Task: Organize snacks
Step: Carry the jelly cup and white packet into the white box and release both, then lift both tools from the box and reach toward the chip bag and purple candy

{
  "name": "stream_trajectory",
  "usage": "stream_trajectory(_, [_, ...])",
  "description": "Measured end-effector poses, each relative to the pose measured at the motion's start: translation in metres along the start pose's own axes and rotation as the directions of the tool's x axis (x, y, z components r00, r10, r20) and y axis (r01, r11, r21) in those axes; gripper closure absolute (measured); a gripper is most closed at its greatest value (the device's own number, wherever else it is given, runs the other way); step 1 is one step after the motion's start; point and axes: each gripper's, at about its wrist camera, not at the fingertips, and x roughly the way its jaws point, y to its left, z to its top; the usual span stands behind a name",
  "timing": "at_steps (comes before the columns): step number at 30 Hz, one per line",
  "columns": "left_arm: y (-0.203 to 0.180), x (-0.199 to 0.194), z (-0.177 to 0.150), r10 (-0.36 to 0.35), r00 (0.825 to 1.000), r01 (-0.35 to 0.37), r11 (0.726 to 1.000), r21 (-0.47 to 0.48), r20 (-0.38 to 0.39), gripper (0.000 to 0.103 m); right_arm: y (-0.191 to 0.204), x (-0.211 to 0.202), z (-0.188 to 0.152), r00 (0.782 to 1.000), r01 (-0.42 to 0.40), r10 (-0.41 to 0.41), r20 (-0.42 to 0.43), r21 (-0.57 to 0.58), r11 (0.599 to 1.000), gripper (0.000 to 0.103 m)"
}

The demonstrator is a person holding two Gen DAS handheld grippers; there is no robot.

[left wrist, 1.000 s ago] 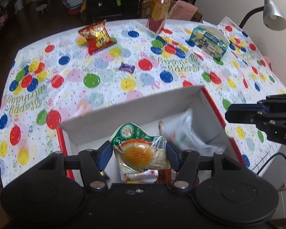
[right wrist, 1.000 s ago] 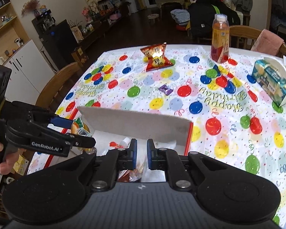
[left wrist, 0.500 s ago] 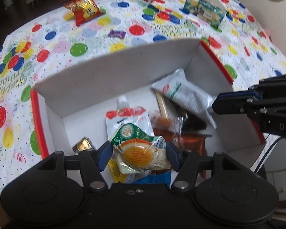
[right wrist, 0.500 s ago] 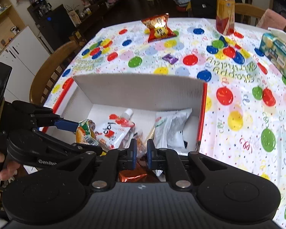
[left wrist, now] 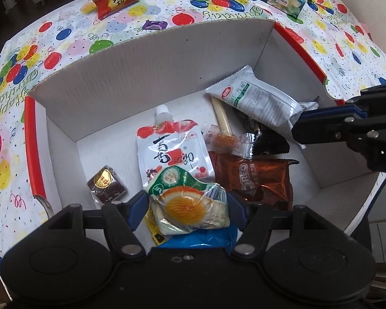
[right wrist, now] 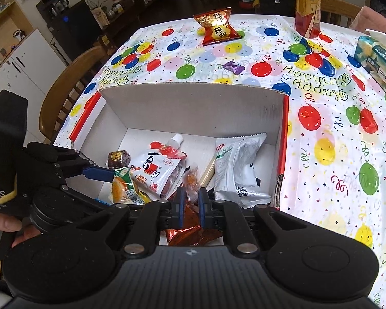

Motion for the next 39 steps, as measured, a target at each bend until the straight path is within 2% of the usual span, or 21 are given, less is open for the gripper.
stream_trajectory(3, [-0.001, 0.0, -0.001, 0.005, 1.0, -0.005, 1.0, 0.003, 0.01, 0.026, 0.003, -0.002, 0.0, 1.0, -0.005, 0.005, 0.004, -0.007, 1.0, 0.092])
stream_trajectory(5, [-0.002, -0.002, -0.002, 0.003, 1.0, -0.003, 1.0, 0.005, 0.024, 0.016, 0.004, -0.003, 0.001, 1.0, -0.012, 0.012, 0.006, -0.009, 1.0, 0.092])
stream_trajectory(16, [0.0, -0.019, -0.001, -0.012, 0.997, 0.013, 1.0, -0.005, 0.071, 0.009, 0.005, -0.016, 0.007, 0.999, -0.031, 0.032, 0.028, -0.011, 0.999, 0.092])
stream_trajectory(24, [0.003, -0.046, 0.0, -0.011, 0.989, 0.014, 1.0, -0.019, 0.148, 0.005, 0.01, -0.029, 0.014, 0.998, -0.03, 0.031, 0.051, -0.019, 0.999, 0.091])
stream_trajectory(29, [0.008, -0.07, 0.002, 0.013, 0.976, -0.007, 1.0, -0.025, 0.218, 0.002, 0.015, -0.037, 0.019, 0.999, -0.003, 0.005, 0.054, -0.038, 0.999, 0.087])
stream_trajectory(32, [0.012, -0.085, 0.005, 0.023, 0.965, -0.015, 0.999, -0.032, 0.26, 0.001, 0.017, -0.042, 0.021, 0.998, 0.011, -0.009, 0.058, -0.044, 0.999, 0.068])
stream_trajectory(34, [0.016, -0.094, 0.008, 0.03, 0.959, -0.019, 0.999, -0.04, 0.283, 0.001, 0.019, -0.047, 0.024, 0.997, 0.026, -0.022, 0.072, -0.051, 0.998, 0.04])
stream_trajectory(35, [0.018, -0.098, 0.01, 0.033, 0.956, -0.021, 0.999, -0.044, 0.293, 0.001, 0.019, -0.049, 0.026, 0.996, 0.028, -0.024, 0.081, -0.054, 0.998, 0.036])
stream_trajectory(39, [0.027, -0.112, 0.021, 0.057, 0.943, -0.039, 0.997, -0.062, 0.329, 0.001, 0.022, -0.06, 0.038, 0.995, 0.029, -0.022, 0.097, -0.081, 0.996, 0.035])
